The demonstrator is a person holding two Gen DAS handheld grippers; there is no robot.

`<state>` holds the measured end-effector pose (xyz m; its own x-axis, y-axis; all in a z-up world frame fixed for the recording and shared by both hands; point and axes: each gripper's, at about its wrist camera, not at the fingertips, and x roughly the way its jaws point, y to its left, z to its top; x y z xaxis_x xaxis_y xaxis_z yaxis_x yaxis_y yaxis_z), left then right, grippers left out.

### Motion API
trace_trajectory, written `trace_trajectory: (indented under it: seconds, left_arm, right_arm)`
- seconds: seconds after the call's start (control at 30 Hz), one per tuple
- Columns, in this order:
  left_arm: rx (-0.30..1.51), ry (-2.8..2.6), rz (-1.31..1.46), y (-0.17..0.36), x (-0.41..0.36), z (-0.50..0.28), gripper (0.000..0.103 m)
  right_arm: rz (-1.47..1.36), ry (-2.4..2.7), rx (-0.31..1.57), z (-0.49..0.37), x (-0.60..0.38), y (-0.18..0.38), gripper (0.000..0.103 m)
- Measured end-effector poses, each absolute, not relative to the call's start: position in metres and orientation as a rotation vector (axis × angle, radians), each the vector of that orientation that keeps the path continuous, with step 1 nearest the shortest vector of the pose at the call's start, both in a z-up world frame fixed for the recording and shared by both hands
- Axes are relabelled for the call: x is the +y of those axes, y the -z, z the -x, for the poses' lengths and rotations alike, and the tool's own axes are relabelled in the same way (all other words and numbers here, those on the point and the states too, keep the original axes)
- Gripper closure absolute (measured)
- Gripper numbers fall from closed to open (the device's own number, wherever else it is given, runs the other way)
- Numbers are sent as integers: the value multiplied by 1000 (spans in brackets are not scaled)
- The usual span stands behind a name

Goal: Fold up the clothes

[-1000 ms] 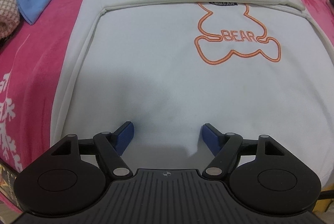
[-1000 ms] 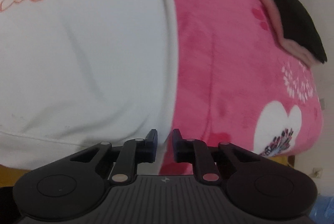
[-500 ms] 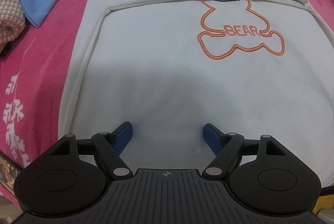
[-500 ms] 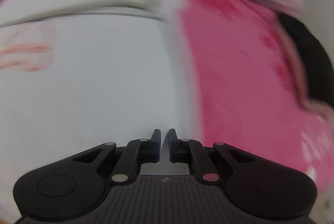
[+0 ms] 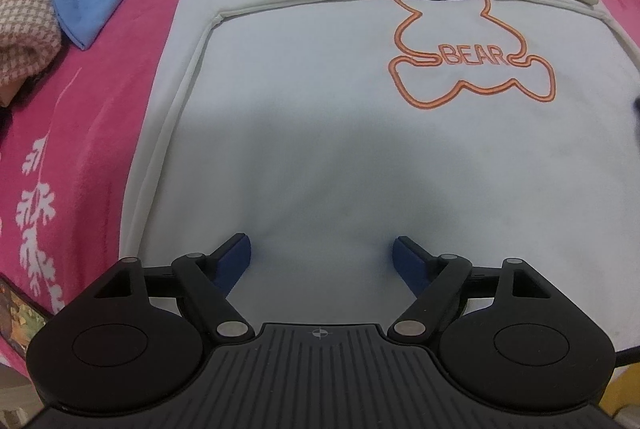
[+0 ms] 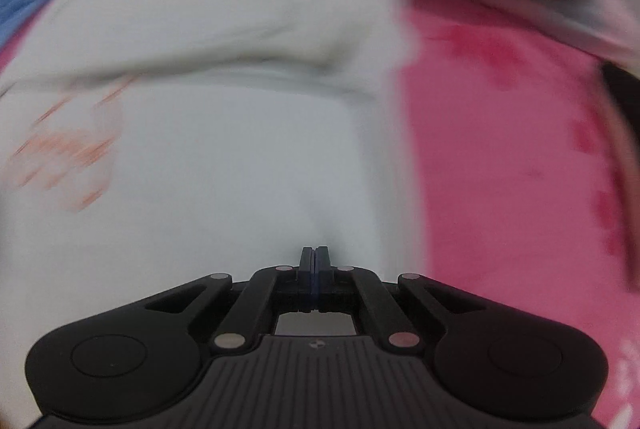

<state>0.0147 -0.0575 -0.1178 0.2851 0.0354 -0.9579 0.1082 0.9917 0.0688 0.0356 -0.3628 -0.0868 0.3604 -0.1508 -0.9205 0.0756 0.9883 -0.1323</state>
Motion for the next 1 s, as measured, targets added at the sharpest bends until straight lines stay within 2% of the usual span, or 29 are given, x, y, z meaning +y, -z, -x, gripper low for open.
trace_trajectory:
  seconds: [0.1,0.27,0.4,0.5,0.67,0.73,0.83,0.93,1.0]
  left_arm:
    - [1283,36,-128,119,-59,-15,22]
    - [1281,16,-126,121,-59,-15,18]
    - [1278,19,-136,121,-58,-13,16]
    - [1280,20,-138,122,-58,-13,15]
    - [1281,12,-136,122,-60,-13,13]
    - [1279,13,-142,122,-61,-12,12]
    - [1275,19,-152,123,-61,-12,11]
    - [1276,21,-155,123,-62,-12,11]
    - [1277,20,-156,124,-62,-13,11]
  right_arm:
    - [78,190,1164,-45,-374,74,103]
    - [104,-142,1163,-47,-319,73,103]
    - [98,35,1164,-86,-354,98,103]
    - [112,178,1139,-107,-378,89,103]
    - [150,-93,1140,-79,-338,72,103]
    - [187,-195,1164,-71,-320,81,103]
    - [172,-34,1177,-90,-340,100,103]
    - [101,172,1143,-103,-375,89,103]
    - [89,116,1138,-85,-373,74,103]
